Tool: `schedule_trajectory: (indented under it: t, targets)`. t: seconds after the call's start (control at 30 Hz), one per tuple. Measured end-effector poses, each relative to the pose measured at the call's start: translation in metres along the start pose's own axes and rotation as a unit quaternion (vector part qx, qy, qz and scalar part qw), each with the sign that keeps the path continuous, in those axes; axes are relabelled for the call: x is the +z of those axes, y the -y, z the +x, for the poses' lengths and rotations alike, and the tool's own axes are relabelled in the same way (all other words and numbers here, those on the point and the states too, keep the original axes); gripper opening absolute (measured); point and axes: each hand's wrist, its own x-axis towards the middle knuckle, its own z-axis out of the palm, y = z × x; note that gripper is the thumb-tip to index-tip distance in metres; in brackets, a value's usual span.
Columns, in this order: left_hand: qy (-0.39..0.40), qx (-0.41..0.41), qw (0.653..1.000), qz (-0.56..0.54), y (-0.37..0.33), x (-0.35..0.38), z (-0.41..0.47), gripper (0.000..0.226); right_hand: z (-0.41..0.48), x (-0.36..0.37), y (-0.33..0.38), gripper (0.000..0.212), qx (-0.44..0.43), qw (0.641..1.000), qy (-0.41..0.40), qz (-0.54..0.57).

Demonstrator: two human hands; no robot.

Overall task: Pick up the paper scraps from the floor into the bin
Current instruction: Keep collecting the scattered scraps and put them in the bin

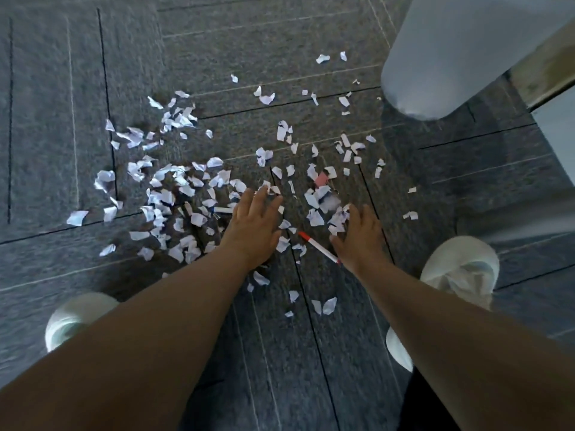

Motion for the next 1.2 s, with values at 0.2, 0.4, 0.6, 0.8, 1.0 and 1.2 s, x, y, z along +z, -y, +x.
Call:
schedule_trajectory:
  t: [0.2, 0.4, 0.6, 0.8, 1.0, 1.2]
  targets:
    - [0.03, -0.005, 0.999, 0.024, 0.019, 0.01, 0.036, 0.068, 0.009, 0.028, 0.026, 0.065, -0.072, 0.996, -0.017, 0.045]
    - [0.031, -0.016, 0.998, 0.053, 0.037, 0.003, 0.075, 0.077, 0.045, 0.03, 0.057, 0.073, -0.202, 0.979, 0.024, 0.013]
    - [0.018, -0.004, 0.997, 0.069, 0.066, -0.003, 0.12, 0.091, 0.108, 0.025, 0.073, 0.085, -0.182, 0.979, -0.061, -0.075]
    - [-0.035, 0.026, 0.998, 0.038, 0.08, -0.014, 0.153, 0.081, 0.162, -0.002, 0.076, 0.1, -0.162, 0.981, -0.049, -0.1]
    - [-0.053, 0.009, 0.997, 0.055, 0.083, -0.02, 0.175, 0.076, 0.204, -0.027, 0.094, 0.106, -0.282, 0.948, 0.001, -0.146]
    - [-0.065, -0.065, 0.994, 0.057, 0.115, -0.004, 0.132, 0.057, 0.189, -0.011, 0.102, 0.085, -0.375, 0.908, 0.019, -0.188]
